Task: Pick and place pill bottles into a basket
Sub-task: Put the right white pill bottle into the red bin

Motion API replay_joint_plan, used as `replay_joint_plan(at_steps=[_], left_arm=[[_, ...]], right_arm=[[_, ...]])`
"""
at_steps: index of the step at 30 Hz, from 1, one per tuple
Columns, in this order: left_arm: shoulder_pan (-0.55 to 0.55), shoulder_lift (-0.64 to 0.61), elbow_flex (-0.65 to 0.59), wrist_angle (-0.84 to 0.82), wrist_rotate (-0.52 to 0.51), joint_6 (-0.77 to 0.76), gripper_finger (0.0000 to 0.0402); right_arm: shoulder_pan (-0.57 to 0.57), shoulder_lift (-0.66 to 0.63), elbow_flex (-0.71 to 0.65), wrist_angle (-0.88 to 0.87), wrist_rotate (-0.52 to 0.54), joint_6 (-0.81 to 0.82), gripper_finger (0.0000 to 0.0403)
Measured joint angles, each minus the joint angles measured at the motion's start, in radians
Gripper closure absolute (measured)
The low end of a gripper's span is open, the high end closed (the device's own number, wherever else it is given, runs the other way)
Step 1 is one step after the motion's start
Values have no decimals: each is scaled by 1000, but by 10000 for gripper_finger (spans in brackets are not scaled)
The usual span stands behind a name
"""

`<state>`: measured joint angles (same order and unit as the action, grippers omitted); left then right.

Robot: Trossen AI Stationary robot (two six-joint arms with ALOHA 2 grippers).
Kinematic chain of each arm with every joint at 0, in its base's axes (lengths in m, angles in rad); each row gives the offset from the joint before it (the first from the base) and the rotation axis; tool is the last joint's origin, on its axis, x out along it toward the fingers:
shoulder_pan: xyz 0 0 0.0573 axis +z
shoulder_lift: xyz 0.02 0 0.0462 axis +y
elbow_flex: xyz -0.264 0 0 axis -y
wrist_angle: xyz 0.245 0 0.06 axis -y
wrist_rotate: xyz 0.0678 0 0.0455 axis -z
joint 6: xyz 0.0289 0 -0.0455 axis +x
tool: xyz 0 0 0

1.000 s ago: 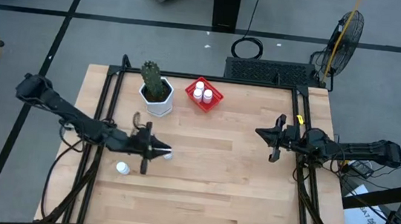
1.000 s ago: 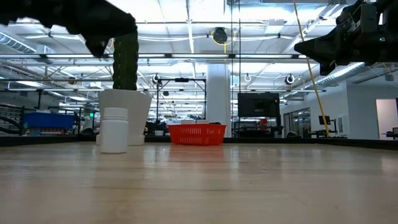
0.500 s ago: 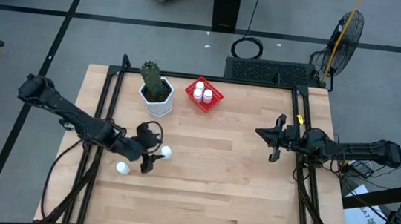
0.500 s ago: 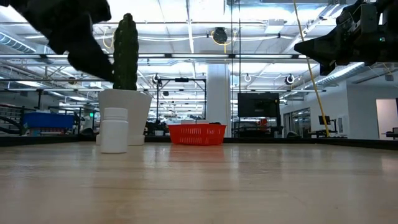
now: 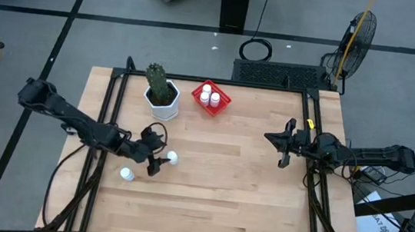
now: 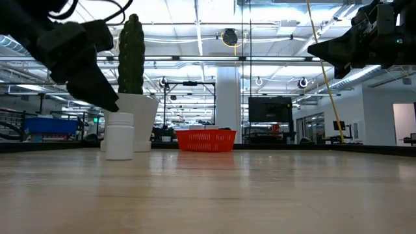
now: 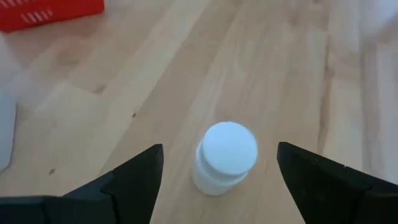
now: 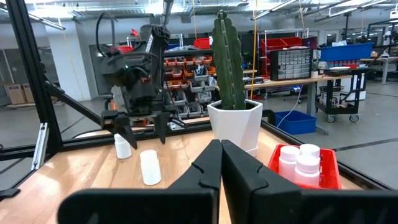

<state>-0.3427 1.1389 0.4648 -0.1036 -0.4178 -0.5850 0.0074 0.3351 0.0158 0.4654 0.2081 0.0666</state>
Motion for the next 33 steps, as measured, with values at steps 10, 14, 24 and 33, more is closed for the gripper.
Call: replay_joint_plan(at_steps=[10, 14, 24, 33], left_arm=[[29, 6, -57, 106, 25, -2, 80], [29, 50, -57, 131, 28, -2, 80], [34, 200, -55, 278, 54, 14, 80], [35, 212, -56, 295, 54, 5, 98]], right_arm=[[0, 0, 0, 0, 0, 0, 399], [0, 0, 0, 0, 0, 0, 399], [0, 0, 0, -1, 0, 0, 399], [0, 0, 0, 0, 0, 0, 399]])
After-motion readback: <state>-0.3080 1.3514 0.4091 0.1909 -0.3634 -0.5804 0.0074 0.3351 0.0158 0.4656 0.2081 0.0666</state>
